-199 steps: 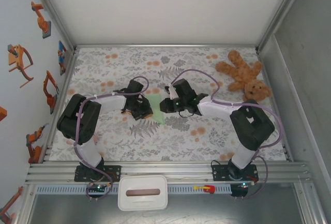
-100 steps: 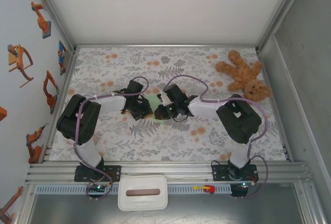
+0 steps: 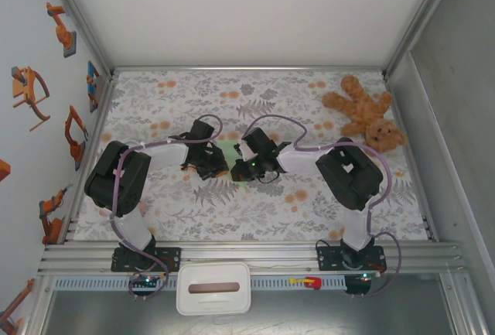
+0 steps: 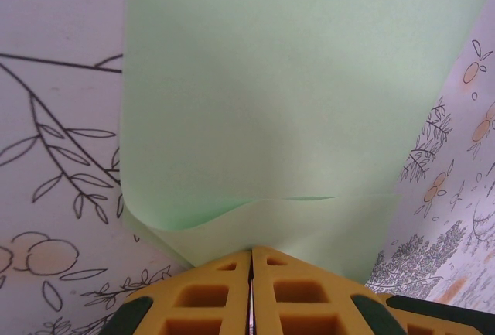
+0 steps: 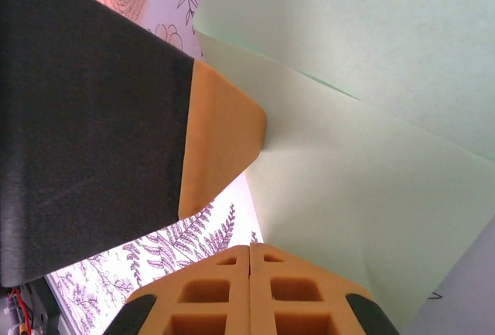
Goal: Fold a paper plane with a square sheet of paper (pick it up from the middle)
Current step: Third fold the triangle at the center of the table.
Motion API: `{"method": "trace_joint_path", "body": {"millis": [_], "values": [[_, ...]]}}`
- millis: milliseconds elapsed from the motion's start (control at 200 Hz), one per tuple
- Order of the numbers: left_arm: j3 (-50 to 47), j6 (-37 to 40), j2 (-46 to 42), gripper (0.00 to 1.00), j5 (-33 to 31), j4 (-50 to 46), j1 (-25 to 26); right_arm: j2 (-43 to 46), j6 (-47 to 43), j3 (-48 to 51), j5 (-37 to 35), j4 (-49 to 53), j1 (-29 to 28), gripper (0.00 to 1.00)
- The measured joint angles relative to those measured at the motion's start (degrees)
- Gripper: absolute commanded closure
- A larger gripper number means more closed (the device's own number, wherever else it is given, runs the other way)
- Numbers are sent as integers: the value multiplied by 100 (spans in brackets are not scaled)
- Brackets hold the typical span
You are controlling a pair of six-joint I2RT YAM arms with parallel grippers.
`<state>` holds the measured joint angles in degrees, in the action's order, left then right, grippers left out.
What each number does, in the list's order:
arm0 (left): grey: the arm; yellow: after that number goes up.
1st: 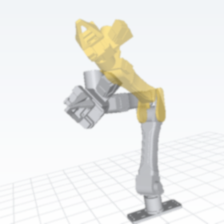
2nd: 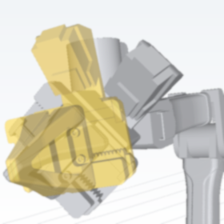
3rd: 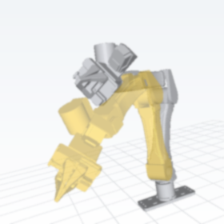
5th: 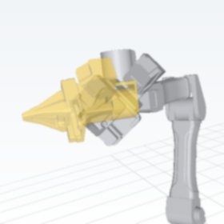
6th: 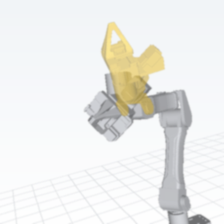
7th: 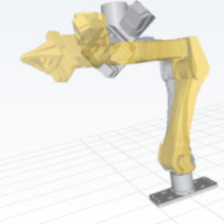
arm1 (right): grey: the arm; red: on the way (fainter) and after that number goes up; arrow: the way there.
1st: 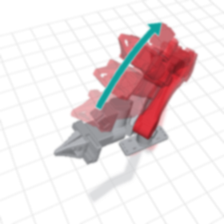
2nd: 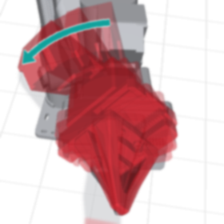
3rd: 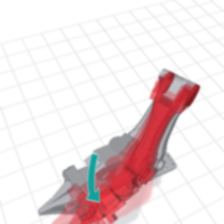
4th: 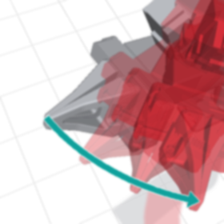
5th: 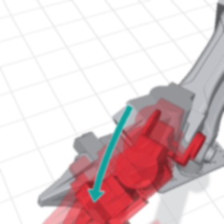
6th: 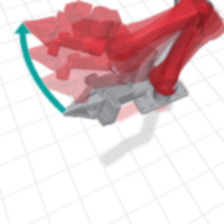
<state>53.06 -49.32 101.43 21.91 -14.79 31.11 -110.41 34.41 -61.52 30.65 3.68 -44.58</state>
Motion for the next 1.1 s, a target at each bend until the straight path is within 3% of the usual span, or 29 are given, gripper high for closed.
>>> {"method": "trace_joint_path", "body": {"millis": [641,1102], "values": [[2,0,0,90,-55,-7,4,-131,-236,37,26,-50,2,97],[2,0,0,90,-85,-11,15,841,-496,1263,13,-35,2,99]]}}
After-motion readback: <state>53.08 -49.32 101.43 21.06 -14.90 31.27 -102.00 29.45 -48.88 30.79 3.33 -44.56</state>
